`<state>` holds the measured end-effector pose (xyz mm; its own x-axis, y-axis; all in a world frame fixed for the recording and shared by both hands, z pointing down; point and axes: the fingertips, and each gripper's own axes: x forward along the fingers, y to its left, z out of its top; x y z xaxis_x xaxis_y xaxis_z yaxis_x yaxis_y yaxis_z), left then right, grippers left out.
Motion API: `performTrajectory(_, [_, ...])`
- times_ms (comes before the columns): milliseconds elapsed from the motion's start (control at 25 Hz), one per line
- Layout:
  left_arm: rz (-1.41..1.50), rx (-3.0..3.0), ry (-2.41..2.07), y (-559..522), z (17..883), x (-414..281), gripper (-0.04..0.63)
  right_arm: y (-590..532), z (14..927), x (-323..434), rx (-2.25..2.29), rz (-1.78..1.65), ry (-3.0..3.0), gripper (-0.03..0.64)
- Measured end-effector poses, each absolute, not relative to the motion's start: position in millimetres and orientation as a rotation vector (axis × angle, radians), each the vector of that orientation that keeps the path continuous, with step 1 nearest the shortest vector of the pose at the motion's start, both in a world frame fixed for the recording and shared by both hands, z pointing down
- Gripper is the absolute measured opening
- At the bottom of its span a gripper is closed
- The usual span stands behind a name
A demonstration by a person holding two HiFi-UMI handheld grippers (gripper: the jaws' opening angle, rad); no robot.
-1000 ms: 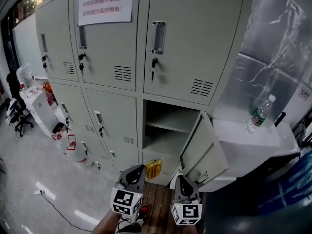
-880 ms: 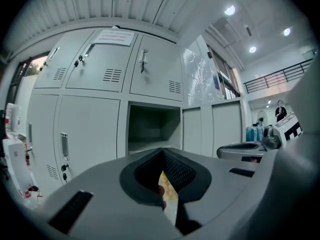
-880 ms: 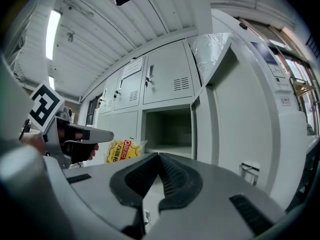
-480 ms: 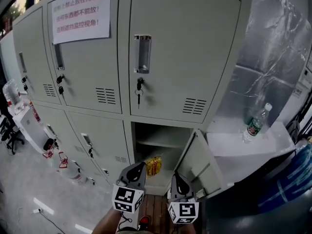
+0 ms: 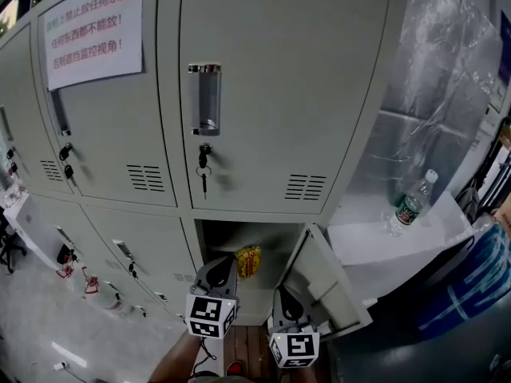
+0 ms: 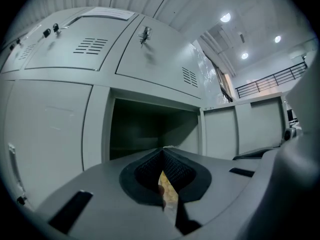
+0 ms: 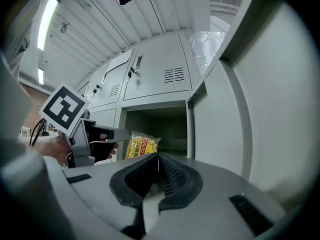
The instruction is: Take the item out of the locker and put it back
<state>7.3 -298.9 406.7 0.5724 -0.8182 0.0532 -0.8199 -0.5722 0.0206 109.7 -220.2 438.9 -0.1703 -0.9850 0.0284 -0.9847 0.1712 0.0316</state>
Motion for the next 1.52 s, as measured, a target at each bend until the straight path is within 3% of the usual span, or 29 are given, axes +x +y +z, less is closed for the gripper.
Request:
performTrajectory(600, [-0.008, 2.739, -1.433, -385.0, 401.2, 42.5, 0.021, -243.3, 448.5, 125.5, 2.043, 0.010, -2.288, 0.018])
performTrajectory(1520, [0.385, 2.727, -1.690, -406.8, 466.2, 43.7, 0.023, -252.4, 457.5, 127.0, 2.031, 0.044, -2.297, 0.018])
